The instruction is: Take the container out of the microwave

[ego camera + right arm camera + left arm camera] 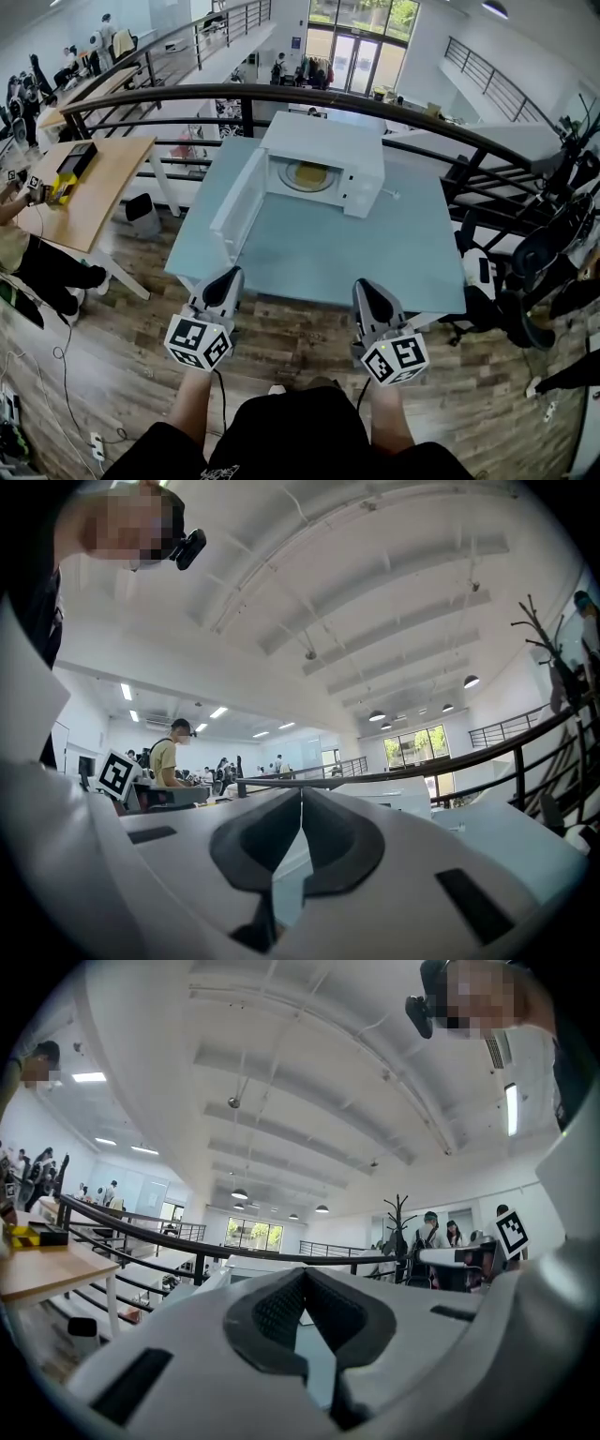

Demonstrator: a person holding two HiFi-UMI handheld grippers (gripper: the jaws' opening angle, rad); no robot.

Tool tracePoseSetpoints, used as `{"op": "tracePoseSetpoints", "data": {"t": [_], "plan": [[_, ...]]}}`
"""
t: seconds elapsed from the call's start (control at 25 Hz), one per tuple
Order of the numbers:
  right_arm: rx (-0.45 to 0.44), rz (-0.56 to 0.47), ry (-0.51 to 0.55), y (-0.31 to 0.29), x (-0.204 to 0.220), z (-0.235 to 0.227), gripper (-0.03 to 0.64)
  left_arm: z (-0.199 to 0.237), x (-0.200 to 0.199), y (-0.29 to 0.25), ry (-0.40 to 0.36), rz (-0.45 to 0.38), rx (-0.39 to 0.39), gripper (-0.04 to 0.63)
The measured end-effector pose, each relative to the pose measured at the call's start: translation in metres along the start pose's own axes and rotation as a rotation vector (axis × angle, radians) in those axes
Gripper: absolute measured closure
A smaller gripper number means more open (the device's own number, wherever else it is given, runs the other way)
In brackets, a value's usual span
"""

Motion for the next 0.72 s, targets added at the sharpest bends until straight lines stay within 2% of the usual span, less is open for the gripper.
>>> {"op": "tracePoseSetpoints", "data": {"t": [0.4, 0.72], "plan": [[0.018, 0.016, 0.008, 0.002, 0.005, 0.009, 0.609, 0.004, 0.004, 0.0, 0.023, -0.004, 0.031, 0.588], [0.021, 0.028, -0.007, -0.004, 0.013, -0.012, 0.609, 0.002, 0.014, -0.023, 0.02, 0.016, 0.033, 0.588]]}}
Point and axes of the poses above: the fingertips, and each gripper's own axes: y backward along the fingers, z to its left, x out of its underside, the point moved 10 cm from there along y, backward along the fingers, and after that the axes turned 11 degrees about -z, right-handed, at the moved point
